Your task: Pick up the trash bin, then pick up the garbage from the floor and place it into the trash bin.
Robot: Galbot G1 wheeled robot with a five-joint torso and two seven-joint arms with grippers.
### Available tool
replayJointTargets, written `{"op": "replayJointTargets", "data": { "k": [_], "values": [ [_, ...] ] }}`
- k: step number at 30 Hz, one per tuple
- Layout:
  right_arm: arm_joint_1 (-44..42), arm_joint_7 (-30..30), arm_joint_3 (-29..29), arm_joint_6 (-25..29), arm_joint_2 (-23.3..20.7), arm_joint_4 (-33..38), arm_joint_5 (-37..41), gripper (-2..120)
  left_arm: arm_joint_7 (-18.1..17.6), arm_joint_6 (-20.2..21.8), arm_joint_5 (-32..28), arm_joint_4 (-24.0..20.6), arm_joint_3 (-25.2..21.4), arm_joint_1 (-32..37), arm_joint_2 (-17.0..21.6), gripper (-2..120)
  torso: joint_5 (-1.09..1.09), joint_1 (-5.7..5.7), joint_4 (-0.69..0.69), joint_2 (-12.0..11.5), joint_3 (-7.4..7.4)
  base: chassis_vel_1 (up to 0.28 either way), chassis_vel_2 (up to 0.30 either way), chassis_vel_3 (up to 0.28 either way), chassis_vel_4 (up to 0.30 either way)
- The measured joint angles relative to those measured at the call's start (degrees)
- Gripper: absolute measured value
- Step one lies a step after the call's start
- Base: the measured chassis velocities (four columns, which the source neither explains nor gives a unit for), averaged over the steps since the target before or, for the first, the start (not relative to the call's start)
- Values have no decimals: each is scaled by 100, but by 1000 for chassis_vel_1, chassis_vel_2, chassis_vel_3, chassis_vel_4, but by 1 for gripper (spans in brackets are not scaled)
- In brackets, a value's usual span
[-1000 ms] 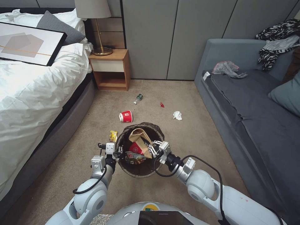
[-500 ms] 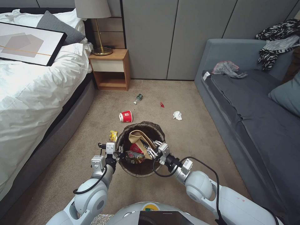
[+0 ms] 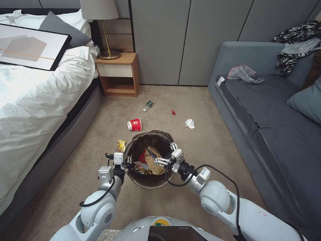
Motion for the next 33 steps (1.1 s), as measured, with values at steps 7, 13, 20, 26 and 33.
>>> {"op": "replayJointTargets", "data": {
  "k": [7,13,20,26,33],
  "values": [
    [-237,1079,991,-499,-6,824,133,100,9,-23,58,38,-17,27,-28,2,0,0,0,0,0,0,0,0,0],
    [-602,1611,1895,-984,159,919,220,100,17,-44,85,38,-45,53,-37,2,1,0,0,0,0,0,0,0,0],
    [-1199,1857,2846,-1217,492,918,189,100,28,-91,127,52,-101,72,-37,2,1,0,-1,0,0,0,0,0,0],
    [-1893,1933,3424,-1510,897,853,-115,100,33,-128,131,93,-180,80,-14,2,0,0,0,0,0,0,0,0,0],
    [-2497,1926,3500,-1270,1214,608,-711,100,28,-134,125,108,-194,69,-19,2,0,0,0,0,0,0,0,0,0]
  ]
}}
